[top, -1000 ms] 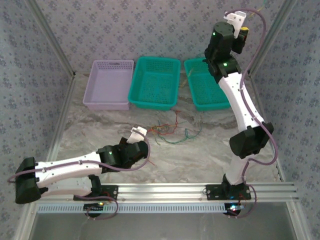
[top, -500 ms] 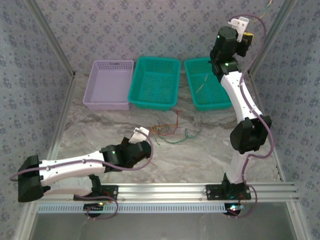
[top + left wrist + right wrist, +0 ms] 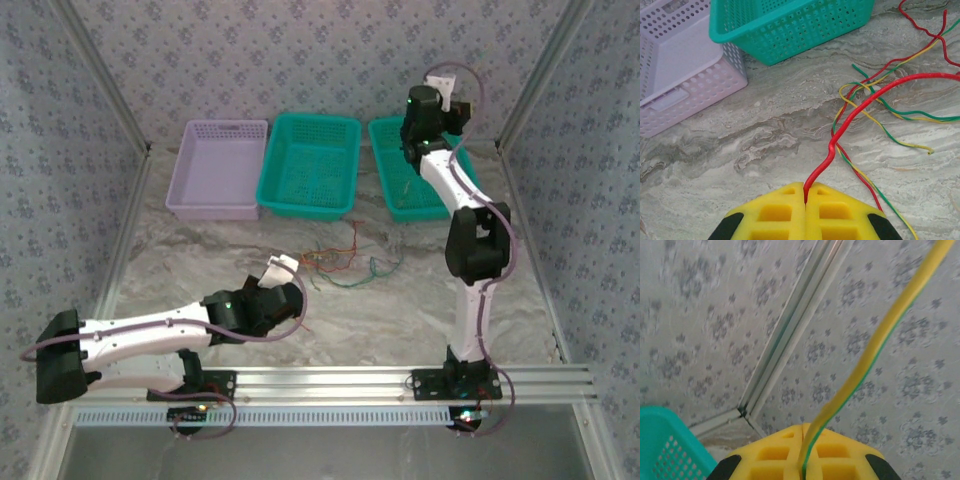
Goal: Untangle the cables
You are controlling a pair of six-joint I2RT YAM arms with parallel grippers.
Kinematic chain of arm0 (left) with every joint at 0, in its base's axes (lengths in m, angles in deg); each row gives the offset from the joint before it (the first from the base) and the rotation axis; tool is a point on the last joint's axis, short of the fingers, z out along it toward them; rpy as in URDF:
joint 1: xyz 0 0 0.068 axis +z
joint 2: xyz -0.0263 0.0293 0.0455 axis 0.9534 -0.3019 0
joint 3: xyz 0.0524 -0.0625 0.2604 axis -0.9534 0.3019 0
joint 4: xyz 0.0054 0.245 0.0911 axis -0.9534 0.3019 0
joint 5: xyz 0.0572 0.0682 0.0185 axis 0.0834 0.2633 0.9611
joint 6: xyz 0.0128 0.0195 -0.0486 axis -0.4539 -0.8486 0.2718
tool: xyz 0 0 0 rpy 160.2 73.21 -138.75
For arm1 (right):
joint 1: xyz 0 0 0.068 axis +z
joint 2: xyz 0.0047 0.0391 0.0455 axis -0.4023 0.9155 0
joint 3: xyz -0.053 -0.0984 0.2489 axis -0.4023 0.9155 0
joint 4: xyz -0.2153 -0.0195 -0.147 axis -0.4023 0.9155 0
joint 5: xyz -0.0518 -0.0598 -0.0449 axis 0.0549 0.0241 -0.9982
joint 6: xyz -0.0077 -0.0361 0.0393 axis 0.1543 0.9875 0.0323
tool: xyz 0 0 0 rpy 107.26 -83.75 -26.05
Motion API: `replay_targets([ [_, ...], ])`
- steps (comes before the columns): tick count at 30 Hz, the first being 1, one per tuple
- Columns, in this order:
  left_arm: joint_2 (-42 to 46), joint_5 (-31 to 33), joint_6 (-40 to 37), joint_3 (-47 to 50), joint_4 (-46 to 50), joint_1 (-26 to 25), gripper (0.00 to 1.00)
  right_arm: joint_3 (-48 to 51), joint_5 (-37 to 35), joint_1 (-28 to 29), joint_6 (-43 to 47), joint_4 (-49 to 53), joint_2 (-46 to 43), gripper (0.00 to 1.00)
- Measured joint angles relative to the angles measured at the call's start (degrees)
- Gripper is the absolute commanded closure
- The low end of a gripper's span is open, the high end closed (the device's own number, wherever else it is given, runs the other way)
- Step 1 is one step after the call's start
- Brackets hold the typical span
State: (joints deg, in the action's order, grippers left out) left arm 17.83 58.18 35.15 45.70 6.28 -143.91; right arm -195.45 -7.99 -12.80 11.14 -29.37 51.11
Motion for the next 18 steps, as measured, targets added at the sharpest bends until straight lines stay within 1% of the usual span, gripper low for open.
replay_targets([
  [5, 0.0, 0.0, 0.5, 0.1, 0.0, -0.2, 1.0, 0.0, 0.0, -0.4, 0.0, 0.0, 1.6, 1.0],
  [10, 0.0, 0.0, 0.7, 0.1, 0.0, -0.2, 1.0, 0.0, -0.1, 0.7, 0.1, -0.1, 3.0, 1.0],
  [13, -0.1, 0.0, 0.7, 0.1, 0.0, -0.2, 1.0, 0.0, -0.1, 1.9, 0.6, -0.1, 4.3, 0.88],
  [18, -0.1, 0.0, 0.9, 0.5, -0.1, -0.2, 1.0, -0.4, -1.1, 3.6, 1.1, 0.4, 6.5, 0.86],
])
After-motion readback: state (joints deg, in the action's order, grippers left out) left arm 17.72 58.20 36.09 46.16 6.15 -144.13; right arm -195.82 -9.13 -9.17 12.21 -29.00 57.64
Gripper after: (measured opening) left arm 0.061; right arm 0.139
